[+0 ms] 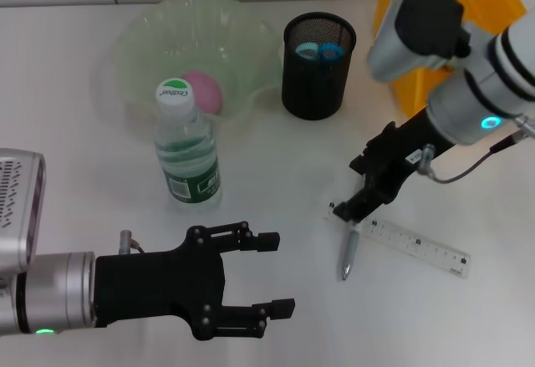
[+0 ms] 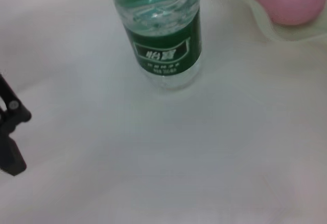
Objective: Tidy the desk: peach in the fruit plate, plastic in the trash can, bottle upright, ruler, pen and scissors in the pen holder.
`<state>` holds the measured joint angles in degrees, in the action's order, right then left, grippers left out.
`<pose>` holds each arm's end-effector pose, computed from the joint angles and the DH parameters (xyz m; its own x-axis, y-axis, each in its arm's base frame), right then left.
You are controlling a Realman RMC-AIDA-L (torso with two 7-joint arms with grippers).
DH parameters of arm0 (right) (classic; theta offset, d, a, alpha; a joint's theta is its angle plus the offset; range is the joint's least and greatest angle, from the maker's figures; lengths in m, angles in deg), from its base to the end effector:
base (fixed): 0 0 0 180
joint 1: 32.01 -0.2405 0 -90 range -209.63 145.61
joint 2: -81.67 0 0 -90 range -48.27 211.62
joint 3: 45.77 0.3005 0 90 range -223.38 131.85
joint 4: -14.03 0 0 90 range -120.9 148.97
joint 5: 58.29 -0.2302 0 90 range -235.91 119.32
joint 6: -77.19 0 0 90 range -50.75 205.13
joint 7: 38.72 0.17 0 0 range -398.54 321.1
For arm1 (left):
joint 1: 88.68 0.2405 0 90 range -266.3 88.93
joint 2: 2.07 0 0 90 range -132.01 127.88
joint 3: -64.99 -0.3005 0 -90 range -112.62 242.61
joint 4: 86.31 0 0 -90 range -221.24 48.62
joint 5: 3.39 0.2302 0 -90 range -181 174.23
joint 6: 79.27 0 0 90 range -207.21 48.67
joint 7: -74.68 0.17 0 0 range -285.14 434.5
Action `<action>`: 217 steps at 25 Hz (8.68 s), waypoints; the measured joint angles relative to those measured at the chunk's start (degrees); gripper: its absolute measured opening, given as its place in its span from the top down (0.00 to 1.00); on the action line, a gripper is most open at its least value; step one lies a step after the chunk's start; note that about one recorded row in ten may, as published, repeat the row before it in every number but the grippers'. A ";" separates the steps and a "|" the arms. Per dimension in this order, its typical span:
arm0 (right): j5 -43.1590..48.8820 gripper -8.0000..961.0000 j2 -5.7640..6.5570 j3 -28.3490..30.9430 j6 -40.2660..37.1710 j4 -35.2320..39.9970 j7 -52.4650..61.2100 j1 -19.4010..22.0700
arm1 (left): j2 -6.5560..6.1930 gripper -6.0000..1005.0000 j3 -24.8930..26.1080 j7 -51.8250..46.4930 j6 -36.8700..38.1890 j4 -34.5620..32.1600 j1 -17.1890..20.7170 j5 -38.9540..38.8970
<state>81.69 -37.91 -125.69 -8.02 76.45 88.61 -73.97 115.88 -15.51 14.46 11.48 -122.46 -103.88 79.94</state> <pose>0.1967 0.4098 -0.0899 0.8796 -0.3911 0.2706 -0.3503 -0.9176 -0.1877 -0.2929 0.2622 -0.1063 0.7965 0.1766 0.5782 0.2037 -0.9789 0.0184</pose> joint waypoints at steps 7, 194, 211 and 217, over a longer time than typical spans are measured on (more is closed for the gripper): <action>-0.58 0.14 -0.05 -4.28 2.41 -1.80 0.22 -0.26 | 0.00 0.22 0.00 0.01 -0.15 0.19 0.00 -0.02; -17.17 0.17 0.14 16.65 -6.19 33.31 14.26 21.73 | 0.80 0.22 -1.22 1.63 -0.59 1.26 -1.13 -0.90; 5.83 0.17 0.13 -2.85 -6.24 19.05 38.38 8.11 | 0.79 0.22 -1.24 1.59 -0.75 1.26 -1.83 -0.89; 6.69 0.17 0.04 -5.07 -1.01 9.90 40.06 3.50 | 0.79 0.22 -1.20 1.72 -0.76 1.26 -1.78 -0.89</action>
<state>88.38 -37.87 -130.76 -9.04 86.35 128.67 -70.48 116.67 -16.70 16.18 10.72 -121.20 -105.67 79.05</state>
